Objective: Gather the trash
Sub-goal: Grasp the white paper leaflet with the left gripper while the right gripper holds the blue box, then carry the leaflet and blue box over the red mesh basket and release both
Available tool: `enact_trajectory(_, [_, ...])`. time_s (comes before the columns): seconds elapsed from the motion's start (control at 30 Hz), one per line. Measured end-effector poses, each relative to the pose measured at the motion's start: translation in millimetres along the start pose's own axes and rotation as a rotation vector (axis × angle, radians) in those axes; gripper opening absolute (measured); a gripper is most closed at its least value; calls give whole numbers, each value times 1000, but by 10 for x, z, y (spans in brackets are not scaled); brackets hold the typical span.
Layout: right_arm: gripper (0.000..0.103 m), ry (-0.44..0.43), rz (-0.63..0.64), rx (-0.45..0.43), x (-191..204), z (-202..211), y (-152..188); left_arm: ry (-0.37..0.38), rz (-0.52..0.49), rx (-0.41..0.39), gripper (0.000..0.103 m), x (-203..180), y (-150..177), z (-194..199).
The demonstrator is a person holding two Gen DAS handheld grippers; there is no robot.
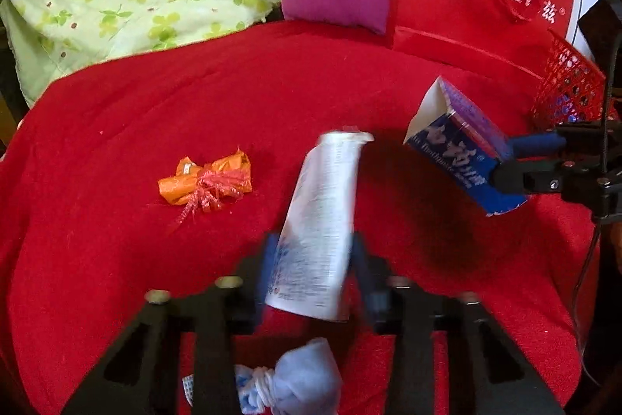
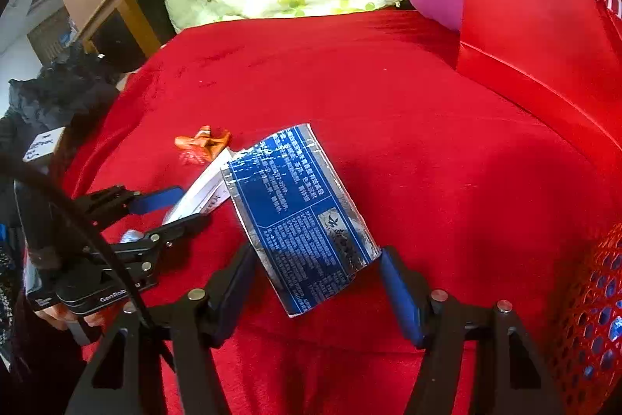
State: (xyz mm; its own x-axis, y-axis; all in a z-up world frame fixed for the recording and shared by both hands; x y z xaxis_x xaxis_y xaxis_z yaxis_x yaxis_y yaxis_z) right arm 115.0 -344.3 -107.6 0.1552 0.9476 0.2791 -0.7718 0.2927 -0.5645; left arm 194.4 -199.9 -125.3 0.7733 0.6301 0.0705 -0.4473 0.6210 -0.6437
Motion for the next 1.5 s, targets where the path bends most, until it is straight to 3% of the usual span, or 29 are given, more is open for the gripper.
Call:
enact_trajectory(0.27, [67,-38,20,-34,53,133,3,-3,51,-79,31,-36,21,316])
enact_trajectory(0.4, [67,-68,24,-81,46,270,-17,-46,79,-138,31,-69,9,534])
enact_trajectory(0.6, [67,-135,35,-230,33,657,-53,-115,156,-248,31,-290,95,943])
enact_trajectory(0.77, [67,-189,64,-367,44,1025,-39,-78,252,-326,31,-517,128,1243])
enact_trajectory(0.9, [67,-218,70,-462,12,1346,32,-93,246,-343,31,-728,16,1409])
enact_trajectory(1.1, [67,-235,-1,-581,-330,1790,75,-85,226,-406,31,-1051,-273,1677])
enact_trajectory(1.5, [68,-221,-206,-752,-1426,2561,361,48,130,-426,31,-2048,-963,1637])
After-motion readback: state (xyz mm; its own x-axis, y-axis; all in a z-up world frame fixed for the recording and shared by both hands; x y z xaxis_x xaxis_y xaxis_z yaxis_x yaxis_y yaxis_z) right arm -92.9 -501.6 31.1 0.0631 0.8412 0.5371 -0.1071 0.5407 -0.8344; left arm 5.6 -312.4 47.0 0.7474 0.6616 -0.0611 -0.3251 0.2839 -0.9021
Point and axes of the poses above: each gripper's, at about its wrist camera, not at the fingertips, and z roughly against the way its jaws point, x to its left, y to its underside, the point moved 2 cm from there along -z, roughly the way its jaws point, and after that the axes turned 2 degrees about -z, right-handed, at the moved point
